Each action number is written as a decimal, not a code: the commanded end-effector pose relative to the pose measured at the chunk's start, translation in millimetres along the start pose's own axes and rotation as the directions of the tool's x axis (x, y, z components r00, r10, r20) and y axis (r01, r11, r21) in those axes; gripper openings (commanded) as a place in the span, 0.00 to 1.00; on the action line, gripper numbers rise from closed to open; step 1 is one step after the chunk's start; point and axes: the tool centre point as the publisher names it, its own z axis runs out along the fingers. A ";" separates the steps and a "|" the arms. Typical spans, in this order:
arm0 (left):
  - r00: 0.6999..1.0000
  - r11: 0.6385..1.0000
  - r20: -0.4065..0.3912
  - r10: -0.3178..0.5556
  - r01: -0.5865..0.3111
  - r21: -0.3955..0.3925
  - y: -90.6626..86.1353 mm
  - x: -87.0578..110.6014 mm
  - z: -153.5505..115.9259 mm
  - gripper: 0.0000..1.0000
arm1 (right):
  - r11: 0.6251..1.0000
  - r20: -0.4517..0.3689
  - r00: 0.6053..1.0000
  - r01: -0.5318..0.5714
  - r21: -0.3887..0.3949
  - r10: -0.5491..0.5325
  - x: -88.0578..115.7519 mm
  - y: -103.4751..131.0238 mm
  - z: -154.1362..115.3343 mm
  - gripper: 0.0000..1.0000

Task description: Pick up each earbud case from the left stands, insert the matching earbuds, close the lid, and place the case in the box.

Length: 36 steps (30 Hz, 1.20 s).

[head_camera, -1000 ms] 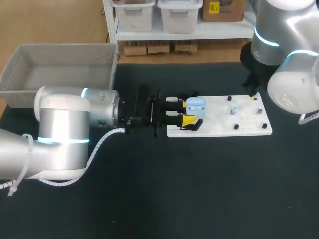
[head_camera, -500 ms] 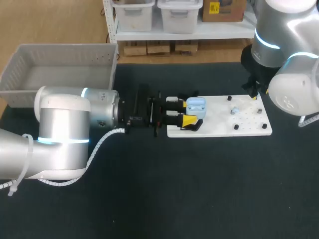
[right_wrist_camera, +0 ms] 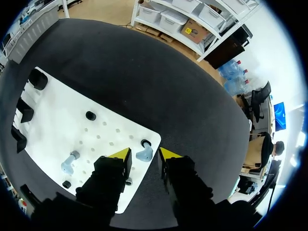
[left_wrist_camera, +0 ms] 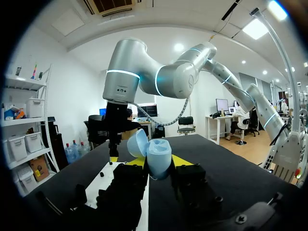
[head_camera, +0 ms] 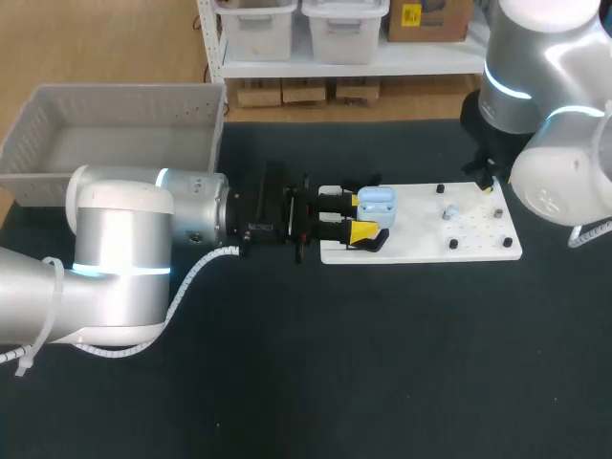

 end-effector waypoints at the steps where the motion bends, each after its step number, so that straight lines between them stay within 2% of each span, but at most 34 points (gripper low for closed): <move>1: 1.000 1.000 0.003 0.003 -0.003 -0.004 -1.0 1.1 -0.1 0.00 | 1.000 0.004 1.000 -0.006 0.008 0.006 -0.2 0.5 2.4 0.33; 7: 1.000 1.000 0.003 0.003 -0.003 -0.004 -1.0 1.1 -0.1 0.00 | 1.000 0.000 1.000 -0.013 0.015 0.013 -0.3 -0.9 3.7 0.28; 9: 1.000 1.000 0.003 0.003 -0.003 -0.004 -1.0 1.1 -0.1 0.00 | 1.000 -0.001 1.000 -0.013 0.017 0.013 0.0 -0.9 4.0 0.20; 15: 1.000 1.000 0.003 0.003 -0.003 -0.004 -1.0 1.1 -0.1 0.00 | 1.000 -0.005 1.000 -0.015 0.022 0.015 0.4 -1.3 4.9 0.18; 17: 1.000 1.000 0.003 0.003 -0.003 -0.004 -1.0 1.1 -0.1 0.00 | 1.000 -0.005 1.000 -0.015 0.023 0.015 0.5 -1.3 5.0 0.13; 18: 1.000 1.000 0.003 0.003 -0.003 -0.004 -1.0 1.1 -0.1 0.00 | 1.000 -0.005 1.000 -0.014 0.023 0.015 0.5 -1.3 5.0 0.03; 19: 1.000 1.000 0.003 0.003 -0.003 -0.004 -1.0 1.1 -0.1 0.00 | 1.000 -0.004 1.000 -0.015 0.024 0.015 0.5 -1.2 4.9 0.00; 23: 1.000 1.000 0.003 0.003 -0.003 -0.004 -1.0 1.1 -0.1 0.00 | 1.000 -0.003 1.000 -0.013 0.027 0.013 1.7 -0.8 2.0 0.00; 29: 1.000 1.000 0.003 0.003 -0.003 -0.004 -1.0 1.1 -0.1 0.00 | 0.999 0.013 1.000 -0.011 0.033 0.010 9.4 -2.0 -24.4 0.00; 36: 1.000 1.000 0.003 0.003 -0.003 -0.004 -1.0 1.1 -0.1 0.00 | 0.999 0.005 1.000 -0.019 0.046 0.018 17.1 -2.3 -77.6 0.00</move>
